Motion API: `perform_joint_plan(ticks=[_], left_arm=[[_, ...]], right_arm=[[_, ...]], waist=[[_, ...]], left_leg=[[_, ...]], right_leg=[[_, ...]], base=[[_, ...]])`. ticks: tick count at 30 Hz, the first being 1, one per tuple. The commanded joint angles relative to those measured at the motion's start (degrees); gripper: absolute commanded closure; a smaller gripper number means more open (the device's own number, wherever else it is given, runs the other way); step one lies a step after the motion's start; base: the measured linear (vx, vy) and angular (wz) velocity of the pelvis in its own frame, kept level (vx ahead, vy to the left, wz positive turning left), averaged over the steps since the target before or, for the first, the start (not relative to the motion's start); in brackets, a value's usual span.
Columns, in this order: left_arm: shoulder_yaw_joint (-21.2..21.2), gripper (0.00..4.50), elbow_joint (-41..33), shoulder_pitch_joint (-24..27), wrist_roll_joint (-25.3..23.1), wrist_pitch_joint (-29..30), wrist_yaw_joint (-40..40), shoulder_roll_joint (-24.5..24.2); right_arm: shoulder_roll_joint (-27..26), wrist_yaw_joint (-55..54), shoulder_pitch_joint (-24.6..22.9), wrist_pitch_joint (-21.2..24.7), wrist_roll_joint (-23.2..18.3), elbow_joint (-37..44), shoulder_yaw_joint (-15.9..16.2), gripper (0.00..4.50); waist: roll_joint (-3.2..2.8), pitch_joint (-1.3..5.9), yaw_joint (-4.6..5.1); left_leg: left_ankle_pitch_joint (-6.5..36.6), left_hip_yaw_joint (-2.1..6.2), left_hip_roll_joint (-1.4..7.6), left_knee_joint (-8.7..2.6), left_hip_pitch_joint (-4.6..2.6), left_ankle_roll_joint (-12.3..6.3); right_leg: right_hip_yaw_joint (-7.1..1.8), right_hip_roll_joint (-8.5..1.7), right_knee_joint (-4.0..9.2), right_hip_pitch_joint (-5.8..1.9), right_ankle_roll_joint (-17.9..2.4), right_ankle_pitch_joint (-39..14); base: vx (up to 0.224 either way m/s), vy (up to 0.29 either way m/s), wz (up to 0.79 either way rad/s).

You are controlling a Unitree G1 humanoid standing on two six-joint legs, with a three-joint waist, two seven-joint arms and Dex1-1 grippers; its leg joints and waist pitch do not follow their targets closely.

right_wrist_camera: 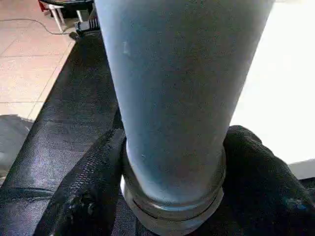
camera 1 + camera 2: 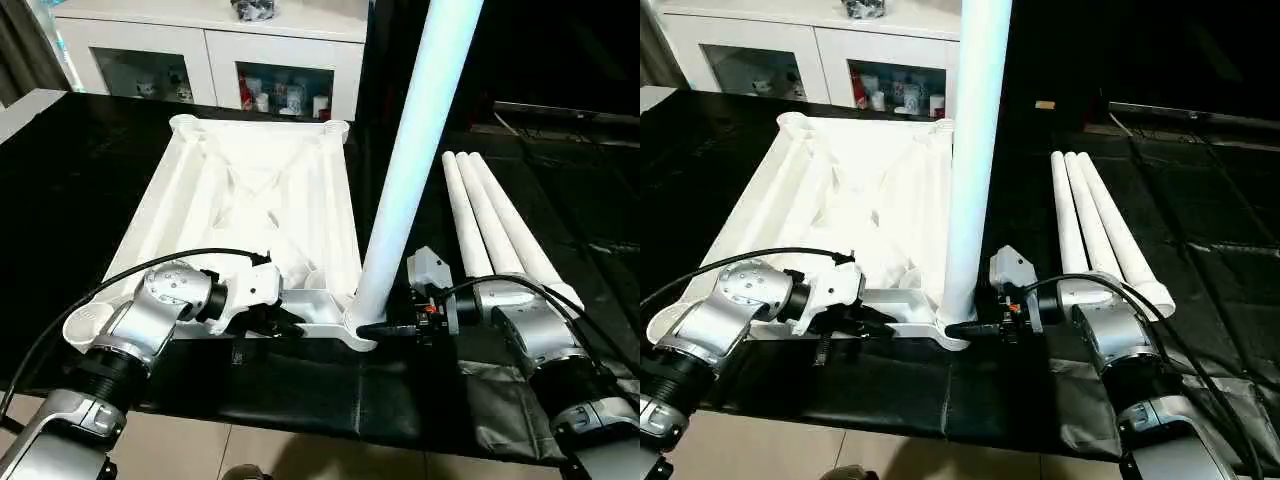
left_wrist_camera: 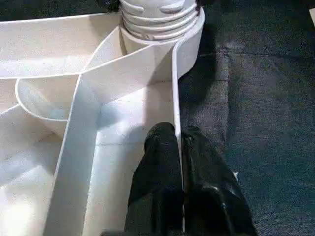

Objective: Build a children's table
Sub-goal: Rotate leg to tighten

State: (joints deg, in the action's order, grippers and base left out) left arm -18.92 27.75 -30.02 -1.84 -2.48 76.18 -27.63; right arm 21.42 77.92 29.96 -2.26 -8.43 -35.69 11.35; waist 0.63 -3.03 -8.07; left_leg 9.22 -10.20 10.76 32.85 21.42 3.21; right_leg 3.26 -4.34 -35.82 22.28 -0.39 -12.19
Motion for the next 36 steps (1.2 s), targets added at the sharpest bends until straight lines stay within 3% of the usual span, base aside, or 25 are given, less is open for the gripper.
perform_joint_plan(ticks=[1,4,9,11,14,15,16,17,18,20,21,22,23,24,25,27,29,30,35,36], left_arm=[[-2.1,4.50,1.0,0.2,-0.3,0.6,1.6,0.4],[-1.5,4.50,1.2,0.1,0.1,2.3,1.0,0.9],[-0.3,4.50,2.3,-0.8,-0.1,6.0,-3.4,2.9],[1.5,4.50,3.0,-1.9,0.4,9.2,-8.2,5.4],[4.4,4.50,3.3,-3.7,1.3,14.6,-16.3,9.7],[6.1,4.50,3.2,-4.8,1.8,18.5,-21.7,12.7],[7.1,4.50,2.9,-5.5,2.0,20.8,-25.0,14.6],[7.4,4.50,2.9,-5.8,1.8,21.5,-26.4,15.3],[7.8,4.50,2.8,-6.2,1.7,22.3,-28.1,16.1],[8.1,4.50,2.4,-6.5,1.6,23.4,-30.0,17.5],[7.7,4.50,0.8,-6.4,1.0,24.7,-30.7,19.0],[7.0,4.50,0.1,-6.2,0.4,24.4,-30.2,19.0],[7.0,4.50,0.1,-6.2,0.4,24.4,-30.2,19.0],[6.5,4.50,-0.5,-6.1,-0.2,24.3,-29.9,19.0],[6.4,4.50,-0.9,-5.9,-0.4,24.3,-29.6,18.8],[6.1,4.50,-1.5,-5.2,-0.8,23.7,-28.7,17.7],[6.1,4.50,-1.5,-5.2,-0.8,23.7,-28.7,17.7],[6.0,4.50,-2.2,-4.6,-0.7,24.0,-28.7,16.8],[5.8,4.50,-3.1,-3.5,-0.9,23.1,-27.3,14.8],[5.9,4.50,-3.2,-3.3,-1.1,22.6,-26.8,14.3]], right_arm=[[-0.1,1.0,0.3,-0.4,-0.3,0.5,0.5,1.82],[-0.3,1.1,-0.2,0.0,-0.5,0.9,0.6,1.83],[-1.8,-2.3,-1.5,4.6,0.0,2.0,1.0,1.84],[-3.9,-7.7,-1.8,7.6,0.8,2.2,0.7,1.84],[-8.7,-17.3,-1.3,12.0,1.7,1.9,-0.2,1.84],[-12.6,-24.5,0.1,14.2,1.9,0.4,-1.6,1.84],[-14.9,-28.9,1.4,15.4,2.1,-0.8,-2.3,1.84],[-15.8,-30.4,1.8,15.7,2.2,-1.2,-2.6,1.84],[-16.8,-32.2,2.4,16.1,2.4,-1.7,-2.9,1.85],[-18.5,-35.3,3.4,16.5,2.8,-2.7,-3.3,1.85],[-20.8,-37.7,4.3,16.8,3.5,-2.7,-2.8,1.85],[-21.1,-38.5,4.5,16.0,4.7,-2.9,-2.0,1.85],[-21.1,-38.5,4.5,16.0,4.7,-2.9,-2.0,1.85],[-21.2,-38.5,4.5,15.6,5.3,-2.7,-1.6,1.85],[-21.2,-38.0,4.3,15.2,5.1,-2.5,-1.6,1.30],[-20.8,-37.4,3.6,14.0,5.0,-1.8,-2.2,1.13],[-20.8,-37.4,3.6,14.0,5.0,-1.8,-2.2,0.93],[-20.2,-37.4,3.1,13.2,5.6,-1.1,-2.2,0.79],[-17.7,-35.0,1.6,12.1,5.2,0.9,-2.3,0.32],[-16.9,-34.2,1.2,11.8,5.0,1.6,-2.4,0.17]], waist=[[0.39,3.82,0.25],[0.42,3.83,0.22],[0.36,3.61,0.14],[0.18,3.28,0.43],[0.31,2.75,0.80],[0.61,2.84,1.29],[-0.27,2.73,1.73],[0.07,2.71,2.22],[0.21,2.99,2.51],[0.18,3.09,2.37],[0.04,3.24,2.63],[0.03,3.38,2.70],[0.44,3.54,2.62],[0.21,3.72,2.57],[0.07,3.87,2.48],[0.34,3.94,2.52],[0.16,3.82,2.49],[0.10,3.68,2.60],[0.12,3.51,2.78],[0.55,3.47,2.75]], left_leg=[[10.3,0.44,2.71,-3.15,-0.91,-3.14],[10.1,0.40,2.68,-3.11,-0.92,-3.13],[10.8,0.45,2.69,-3.25,-1.04,-2.91],[13.2,0.47,2.70,-3.63,-1.23,-1.80],[18.8,0.97,2.61,-4.10,-1.76,1.15],[19.2,1.13,2.45,-4.18,-1.52,1.71],[20.2,1.43,2.35,-4.31,-1.68,2.38],[20.7,1.39,2.31,-4.31,-1.69,2.64],[19.9,1.52,2.23,-4.24,-1.41,2.60],[18.5,1.24,2.20,-4.03,-1.57,1.29],[16.3,1.12,2.20,-4.03,-1.25,0.73],[15.3,1.14,2.19,-4.04,-1.03,0.70],[14.1,1.00,2.23,-3.93,-1.06,0.36],[12.0,0.86,2.16,-3.64,-0.98,-0.48],[10.1,0.73,2.13,-3.42,-0.89,-1.39],[7.9,0.54,2.04,-3.24,-0.63,-2.75],[8.1,0.59,2.05,-3.28,-0.59,-3.01],[9.8,0.63,2.21,-3.44,-0.76,-2.48],[12.0,0.73,2.40,-3.76,-0.86,-1.43],[12.0,0.71,2.39,-3.74,-0.81,-1.59]], right_leg=[[-2.43,-4.03,3.84,-2.32,-14.0,-5.4],[-2.44,-4.01,3.81,-2.32,-14.2,-5.2],[-2.45,-4.00,4.06,-2.25,-14.0,-6.9],[-2.51,-3.97,4.44,-2.12,-13.4,-10.8],[-2.62,-4.62,5.59,-1.78,-10.6,-22.7],[-2.57,-4.66,5.75,-1.99,-9.3,-25.2],[-2.51,-4.77,5.89,-1.71,-8.8,-27.2],[-2.46,-4.67,6.12,-1.62,-8.4,-28.1],[-2.40,-4.74,6.07,-1.97,-8.0,-27.7],[-2.63,-4.59,6.30,-1.67,-8.0,-24.9],[-2.75,-4.31,5.69,-1.79,-9.4,-19.6],[-2.65,-4.26,5.42,-2.13,-9.7,-17.9],[-2.64,-4.24,5.35,-2.13,-9.9,-15.9],[-2.65,-4.19,4.91,-2.25,-10.7,-11.8],[-2.61,-4.10,4.63,-2.35,-11.4,-8.1],[-2.41,-4.04,4.33,-2.61,-12.5,-3.8],[-2.33,-4.13,4.38,-2.63,-12.6,-4.4],[-2.28,-4.17,4.66,-2.54,-12.3,-7.3],[-2.39,-4.18,4.93,-2.42,-11.4,-10.6],[-2.38,-4.20,4.91,-2.50,-11.1,-10.8]], base=[[0.000,0.000,0.00],[0.000,0.000,0.00],[0.000,0.000,0.00],[0.000,0.000,0.00],[0.000,0.000,0.00],[0.000,0.000,0.00],[0.000,0.000,0.00],[0.000,0.000,0.00],[0.000,0.000,0.00],[0.000,0.000,0.00],[0.000,0.000,0.00],[0.000,0.000,0.00],[0.000,0.000,0.00],[0.000,0.000,0.00],[0.000,0.000,0.00],[0.000,0.000,0.00],[0.000,0.000,0.00],[0.000,0.000,0.00],[0.000,0.000,0.00],[0.000,0.000,0.00]])
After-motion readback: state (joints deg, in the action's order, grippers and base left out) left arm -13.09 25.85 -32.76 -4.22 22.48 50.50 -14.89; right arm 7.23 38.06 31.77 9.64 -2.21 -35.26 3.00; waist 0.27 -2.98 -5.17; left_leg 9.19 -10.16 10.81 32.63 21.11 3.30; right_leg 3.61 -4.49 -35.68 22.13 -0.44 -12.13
